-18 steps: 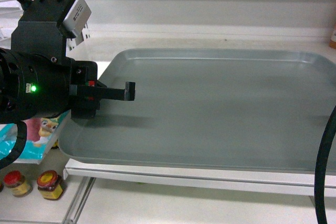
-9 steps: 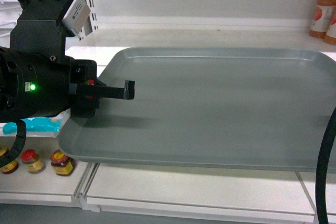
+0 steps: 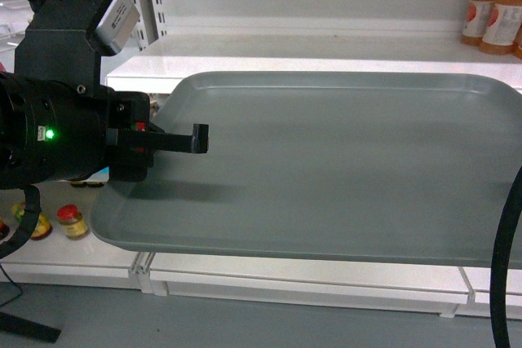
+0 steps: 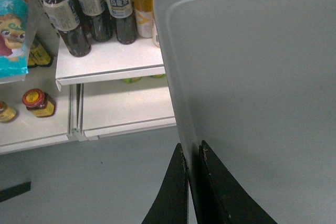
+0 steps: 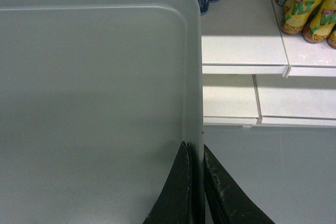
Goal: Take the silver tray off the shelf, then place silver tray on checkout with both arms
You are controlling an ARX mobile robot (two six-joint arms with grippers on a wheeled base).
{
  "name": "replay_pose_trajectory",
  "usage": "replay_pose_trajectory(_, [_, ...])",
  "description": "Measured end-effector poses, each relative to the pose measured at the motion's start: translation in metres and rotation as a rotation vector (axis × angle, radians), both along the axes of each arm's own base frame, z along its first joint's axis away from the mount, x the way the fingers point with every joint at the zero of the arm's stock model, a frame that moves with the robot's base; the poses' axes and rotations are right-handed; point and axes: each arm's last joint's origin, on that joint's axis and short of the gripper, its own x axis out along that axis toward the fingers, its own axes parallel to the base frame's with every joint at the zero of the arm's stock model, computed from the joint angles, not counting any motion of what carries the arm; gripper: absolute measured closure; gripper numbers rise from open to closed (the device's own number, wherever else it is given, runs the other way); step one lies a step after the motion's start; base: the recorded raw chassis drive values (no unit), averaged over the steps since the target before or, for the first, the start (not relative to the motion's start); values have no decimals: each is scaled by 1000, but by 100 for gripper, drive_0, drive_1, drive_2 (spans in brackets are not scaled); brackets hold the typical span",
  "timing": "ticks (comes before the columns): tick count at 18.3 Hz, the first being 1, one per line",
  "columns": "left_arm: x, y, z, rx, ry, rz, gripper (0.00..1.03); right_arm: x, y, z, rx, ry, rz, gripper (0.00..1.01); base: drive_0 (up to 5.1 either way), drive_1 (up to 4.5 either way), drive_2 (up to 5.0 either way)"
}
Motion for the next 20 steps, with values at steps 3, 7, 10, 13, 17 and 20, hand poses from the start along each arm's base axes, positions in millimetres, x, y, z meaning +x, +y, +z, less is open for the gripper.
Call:
replay_pose_trajectory(3, [0, 0, 0, -1, 1, -1, 99, 0, 0, 0, 0, 4, 0, 98, -1, -420, 417])
replay_pose_trajectory(7, [0, 0, 0, -2, -3, -2, 99, 0, 0, 0, -1, 3, -1, 98, 10, -408, 428])
replay_pose_trajectory(10, [0, 0, 0, 0, -1, -1, 99, 0, 0, 0, -1, 1, 0, 98, 2, -416, 420])
replay_pose_trajectory(13, [0, 0, 0, 1, -1, -1, 99, 0, 0, 0, -2, 1, 0, 98, 0, -419, 418])
replay_pose_trajectory(17, [0, 0, 1, 2, -1, -4, 99, 0, 0, 0, -2, 1, 0, 98, 10, -408, 429])
replay_pose_trajectory(20, [0, 0, 0, 3, 3, -3, 99, 0, 0, 0, -3, 4, 0, 98, 12, -406, 430])
